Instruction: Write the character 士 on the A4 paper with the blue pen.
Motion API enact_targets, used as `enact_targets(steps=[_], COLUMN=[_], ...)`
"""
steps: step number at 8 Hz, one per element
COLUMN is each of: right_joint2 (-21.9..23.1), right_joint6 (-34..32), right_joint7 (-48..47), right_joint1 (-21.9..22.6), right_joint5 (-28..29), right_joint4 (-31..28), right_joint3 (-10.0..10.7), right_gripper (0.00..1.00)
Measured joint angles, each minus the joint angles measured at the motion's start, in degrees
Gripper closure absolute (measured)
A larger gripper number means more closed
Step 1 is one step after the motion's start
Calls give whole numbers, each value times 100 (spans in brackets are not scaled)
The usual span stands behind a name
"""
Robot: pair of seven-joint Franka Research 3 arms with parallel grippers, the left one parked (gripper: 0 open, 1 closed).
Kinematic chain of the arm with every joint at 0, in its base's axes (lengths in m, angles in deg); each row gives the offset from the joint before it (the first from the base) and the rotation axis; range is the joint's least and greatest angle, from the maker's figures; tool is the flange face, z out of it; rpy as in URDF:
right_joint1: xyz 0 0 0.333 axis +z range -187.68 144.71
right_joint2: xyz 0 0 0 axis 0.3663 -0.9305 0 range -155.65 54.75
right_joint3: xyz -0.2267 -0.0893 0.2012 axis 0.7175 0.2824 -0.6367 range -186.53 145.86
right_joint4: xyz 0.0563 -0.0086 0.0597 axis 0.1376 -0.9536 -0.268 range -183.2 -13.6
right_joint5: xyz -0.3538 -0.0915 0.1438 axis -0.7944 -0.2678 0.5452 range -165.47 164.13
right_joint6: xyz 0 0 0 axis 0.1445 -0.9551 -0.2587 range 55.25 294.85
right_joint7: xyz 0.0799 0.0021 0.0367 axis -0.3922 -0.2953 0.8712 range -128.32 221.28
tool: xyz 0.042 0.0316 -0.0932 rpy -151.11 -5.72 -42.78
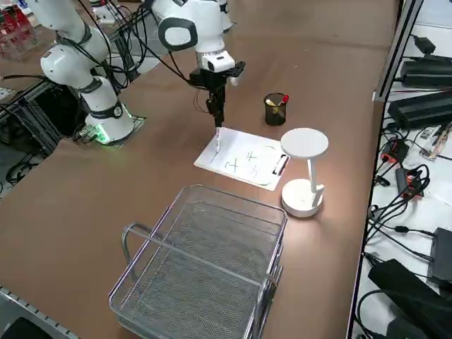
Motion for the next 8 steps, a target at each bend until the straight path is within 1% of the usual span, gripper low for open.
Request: enact_targets(steps=[1, 2, 4, 5, 8], right_joint2=[15, 28, 30, 30, -38], right_joint6=[-26, -40, -43, -39, 37], right_joint7=[105, 193, 346, 457, 490], right_joint1=[-4, -8, -19, -32, -41], right_joint5=[-43, -160, -431, -471, -480], right_joint4=[36, 52, 53, 53, 53], right_joint3=[42, 126, 417, 524, 570], right_gripper=[81, 81, 81, 81, 81])
